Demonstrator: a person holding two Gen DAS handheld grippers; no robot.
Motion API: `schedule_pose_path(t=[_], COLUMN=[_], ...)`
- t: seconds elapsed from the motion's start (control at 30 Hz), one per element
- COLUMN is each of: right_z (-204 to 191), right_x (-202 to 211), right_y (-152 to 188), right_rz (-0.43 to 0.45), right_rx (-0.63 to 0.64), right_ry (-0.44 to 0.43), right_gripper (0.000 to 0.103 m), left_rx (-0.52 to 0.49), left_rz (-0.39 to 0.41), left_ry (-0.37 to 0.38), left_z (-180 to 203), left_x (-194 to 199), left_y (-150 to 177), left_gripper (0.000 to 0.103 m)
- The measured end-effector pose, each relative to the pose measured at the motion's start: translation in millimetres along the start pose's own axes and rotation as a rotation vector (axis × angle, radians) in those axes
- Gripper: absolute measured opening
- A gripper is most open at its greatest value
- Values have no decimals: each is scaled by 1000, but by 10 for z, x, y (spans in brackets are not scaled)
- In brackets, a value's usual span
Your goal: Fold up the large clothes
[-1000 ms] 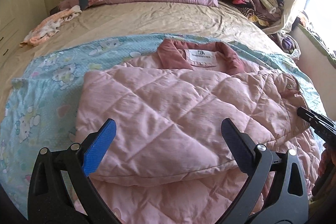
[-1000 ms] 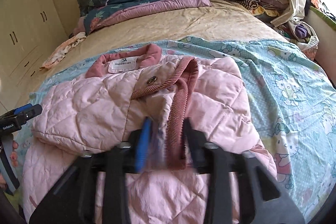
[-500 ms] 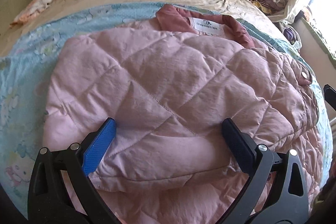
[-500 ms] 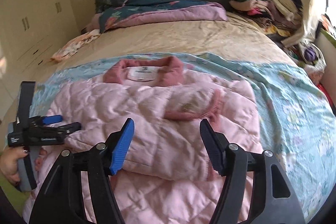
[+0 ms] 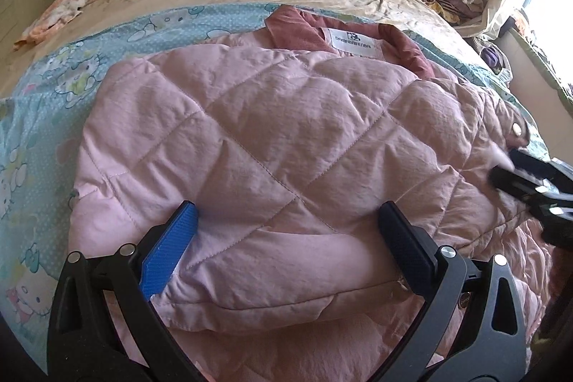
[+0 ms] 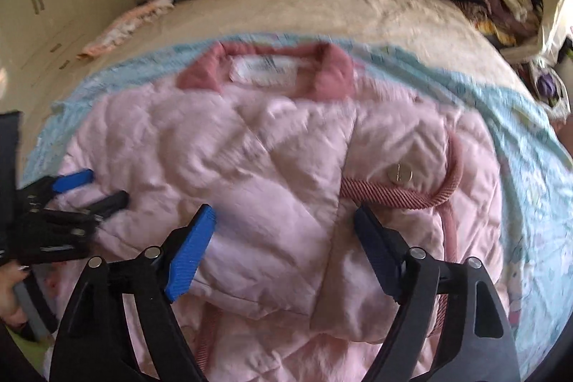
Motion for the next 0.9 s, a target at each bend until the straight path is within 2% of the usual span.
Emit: schedule_pose_path(t=[0.17,0.27,0.9], right_z=[-55,-72,-52], right_x=[-167,-239,-112], right_y=[62,82,203], right_rz=[-17,-7,23], right_rx=[4,9,-36], right_ry=[9,25,36], right_gripper=[94,98,98], left_rx=[-5,-8,13], left_rz=[4,6,14], left_ry=[-6,-12,-5], left_z=[4,8,55], left_x=[-9,-14,171], left_y=[-5,-7,34], left_gripper=[95,95,94])
Point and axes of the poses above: each gripper's, at about its wrist camera, not at the fingertips, and x roughly against the way its jaws point, z to its right, y to its underside, the point moved 9 cm from there along -x, roughly the way its jaws point, and after that the axes turned 8 degrees about y, right-handed, at the moved point
